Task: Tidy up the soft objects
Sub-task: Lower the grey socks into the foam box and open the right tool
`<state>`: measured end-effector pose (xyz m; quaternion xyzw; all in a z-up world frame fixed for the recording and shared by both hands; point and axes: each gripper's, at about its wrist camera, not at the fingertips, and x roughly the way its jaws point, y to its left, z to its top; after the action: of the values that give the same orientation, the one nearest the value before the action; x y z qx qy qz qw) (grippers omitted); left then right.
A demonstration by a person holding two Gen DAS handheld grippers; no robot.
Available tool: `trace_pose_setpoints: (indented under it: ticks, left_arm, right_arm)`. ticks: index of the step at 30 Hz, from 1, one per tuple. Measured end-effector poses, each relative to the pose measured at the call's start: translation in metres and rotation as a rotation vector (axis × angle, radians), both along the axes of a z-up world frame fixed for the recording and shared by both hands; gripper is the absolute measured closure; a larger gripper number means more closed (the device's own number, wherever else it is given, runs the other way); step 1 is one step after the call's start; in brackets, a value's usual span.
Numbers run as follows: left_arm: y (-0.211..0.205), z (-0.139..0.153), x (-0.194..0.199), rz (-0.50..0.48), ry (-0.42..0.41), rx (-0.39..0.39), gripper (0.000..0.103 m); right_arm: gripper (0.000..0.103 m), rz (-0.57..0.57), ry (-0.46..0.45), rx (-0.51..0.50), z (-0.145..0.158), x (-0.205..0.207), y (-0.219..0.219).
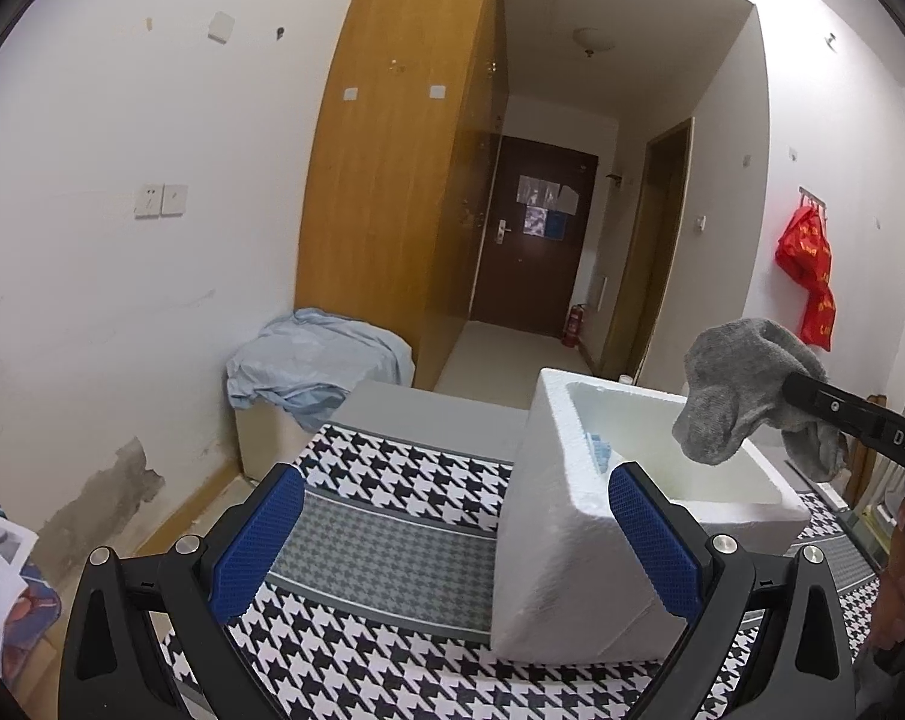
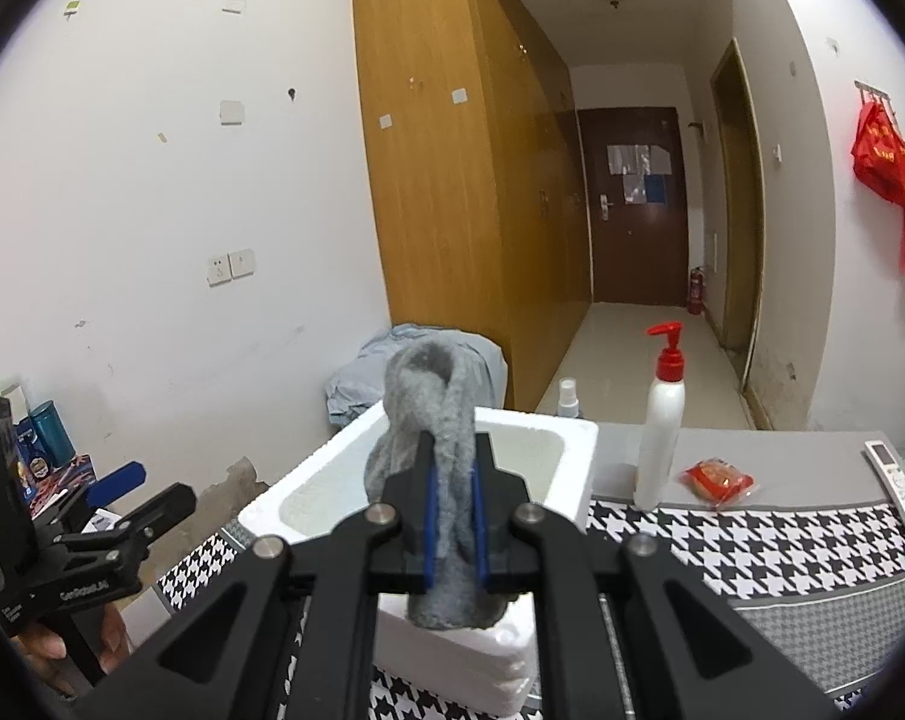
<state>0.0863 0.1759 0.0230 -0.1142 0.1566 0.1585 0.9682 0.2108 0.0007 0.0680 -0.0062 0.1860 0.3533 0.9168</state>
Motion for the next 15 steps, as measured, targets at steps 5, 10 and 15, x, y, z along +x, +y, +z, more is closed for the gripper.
trace_pose_setpoints:
  ticks: [5,10,15]
  left_arm:
    - [0.002,-0.006,0.000,-0.004,0.012,-0.012,0.001]
    - [0.004,-0.009,0.000,-0.018,0.014,-0.018,0.001]
    - [0.006,-0.011,0.002,-0.024,0.021,-0.022,0.001]
  right_arm:
    - [0.091,-0.013,0.030,-0.006,-0.003,0.010,0.011]
    - [0.088,-0.041,0.082,-0.016,-0.010,0.028,0.017]
    - [0.046,-0.051,0.088,-0.026,-0.014,0.029,0.021]
